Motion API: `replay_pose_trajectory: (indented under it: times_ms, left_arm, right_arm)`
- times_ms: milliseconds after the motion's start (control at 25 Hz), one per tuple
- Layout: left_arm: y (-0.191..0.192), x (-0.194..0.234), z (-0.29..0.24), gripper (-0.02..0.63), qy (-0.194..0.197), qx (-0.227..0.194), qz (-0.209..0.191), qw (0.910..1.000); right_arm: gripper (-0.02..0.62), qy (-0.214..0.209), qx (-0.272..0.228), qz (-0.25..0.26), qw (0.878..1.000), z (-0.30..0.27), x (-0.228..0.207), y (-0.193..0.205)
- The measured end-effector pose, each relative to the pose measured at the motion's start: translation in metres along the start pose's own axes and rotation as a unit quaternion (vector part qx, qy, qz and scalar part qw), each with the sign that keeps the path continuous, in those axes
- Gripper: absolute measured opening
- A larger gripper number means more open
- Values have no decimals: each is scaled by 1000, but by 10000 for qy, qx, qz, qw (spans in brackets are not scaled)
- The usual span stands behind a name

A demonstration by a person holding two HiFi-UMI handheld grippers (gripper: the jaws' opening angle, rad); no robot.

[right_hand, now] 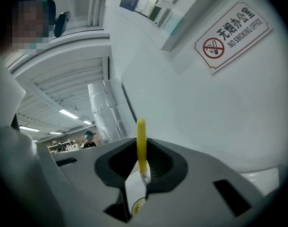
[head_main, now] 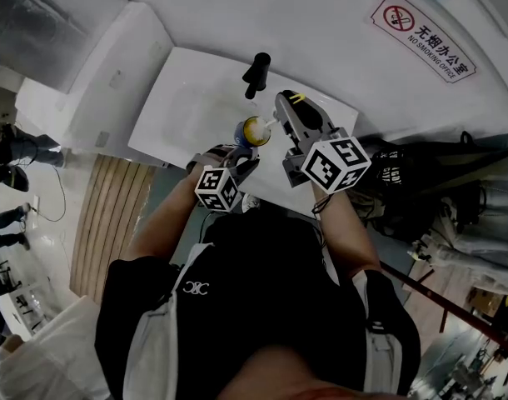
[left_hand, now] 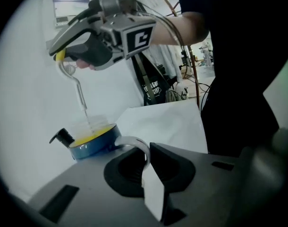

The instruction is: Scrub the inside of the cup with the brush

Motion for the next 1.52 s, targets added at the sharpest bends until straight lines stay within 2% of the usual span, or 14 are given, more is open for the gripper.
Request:
replay_pose_trajectory:
  times_ms: [120, 280, 440, 560, 680, 840, 1000, 1080, 1200, 1320, 1520]
  left_arm:
    - [-6, 1, 15, 43, 76, -312, -116, 9994]
    - [-15, 3, 30, 46, 126, -608, -59, 9981]
    - [-15, 13, 37, 46, -72, -824, 347, 9960]
    - [-12, 24, 43, 46, -222, -893, 700, 9933]
    - [-7, 35, 43, 51, -316, -900, 1073, 9896]
    - [6, 41, 38, 52, -356, -807, 1454, 9854]
    - [16, 50, 35, 52, -465, -740, 1868, 9785]
    - [20, 54, 33, 51, -525, -691, 2030, 9753]
    - [26, 61, 30, 51, -573, -590, 2139, 9734]
    - [25, 63, 29, 48, -490, -549, 2027, 9765]
    - [11, 51, 28, 43, -148, -477, 1343, 9897]
  right_arm:
    - [57, 117, -77, 241, 9996, -7, -11, -7]
    - [57, 347, -336, 62, 9988, -5, -35, -10]
    - [60, 568, -451, -73, 9973, 1, -56, -14]
    - [67, 823, -225, -82, 9963, 10, -76, -11]
    - [71, 891, 53, -450, 9950, 23, -94, -2]
    - [63, 541, 356, -1129, 9915, 39, -101, 12]
    - [61, 239, 837, -1483, 9851, 51, -102, 26]
    - [60, -13, 1097, -1726, 9789, 57, -101, 32]
    - [57, -654, 1539, -2052, 9643, 61, -82, 39]
    - [57, -1220, 1633, -2059, 9571, 60, -60, 37]
    - [60, -1683, 1316, -1716, 9617, 50, -35, 20]
Point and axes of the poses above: the fingertips, and each gripper's own axes: z backward along the fingers, x to its left, y out of its underside, the point moved 6 cm from there along z, backward along the fingers, and after that the axes turned 15 degrees about -y, right-handed, at the moved point
